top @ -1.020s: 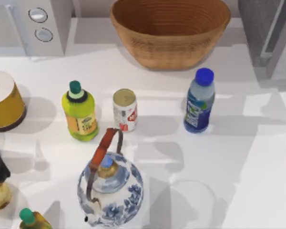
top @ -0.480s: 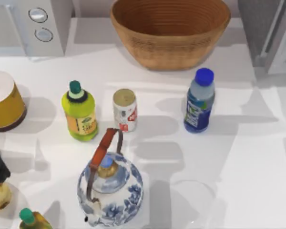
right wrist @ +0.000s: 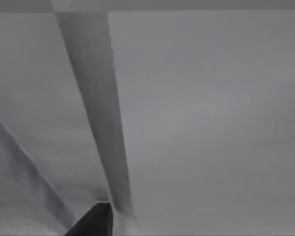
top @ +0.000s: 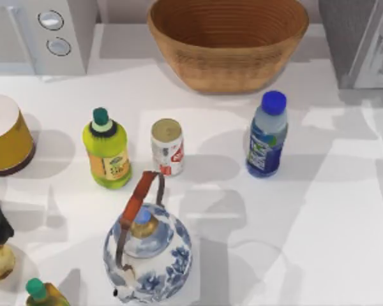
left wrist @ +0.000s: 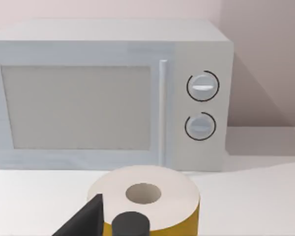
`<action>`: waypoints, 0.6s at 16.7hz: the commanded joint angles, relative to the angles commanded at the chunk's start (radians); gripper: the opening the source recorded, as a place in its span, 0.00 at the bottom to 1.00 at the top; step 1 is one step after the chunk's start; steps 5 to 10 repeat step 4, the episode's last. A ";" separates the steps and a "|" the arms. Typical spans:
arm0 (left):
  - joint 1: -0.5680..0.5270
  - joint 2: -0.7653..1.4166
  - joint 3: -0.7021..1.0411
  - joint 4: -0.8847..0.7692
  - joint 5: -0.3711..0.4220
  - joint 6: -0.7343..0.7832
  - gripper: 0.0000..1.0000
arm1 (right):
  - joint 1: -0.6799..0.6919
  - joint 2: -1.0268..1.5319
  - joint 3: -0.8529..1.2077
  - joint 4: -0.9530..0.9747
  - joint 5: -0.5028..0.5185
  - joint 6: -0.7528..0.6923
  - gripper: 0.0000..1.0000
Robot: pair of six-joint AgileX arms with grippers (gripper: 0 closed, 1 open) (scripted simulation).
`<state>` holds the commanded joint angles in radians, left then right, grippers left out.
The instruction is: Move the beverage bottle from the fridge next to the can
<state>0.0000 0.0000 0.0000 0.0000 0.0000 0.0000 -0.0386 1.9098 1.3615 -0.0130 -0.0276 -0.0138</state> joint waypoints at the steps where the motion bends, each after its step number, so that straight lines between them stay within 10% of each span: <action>1: 0.000 0.000 0.000 0.000 0.000 0.000 1.00 | 0.000 0.029 0.035 -0.007 0.001 0.001 1.00; 10: 0.000 0.000 0.000 0.000 0.000 0.000 1.00 | 0.000 0.074 0.079 -0.025 0.003 0.002 1.00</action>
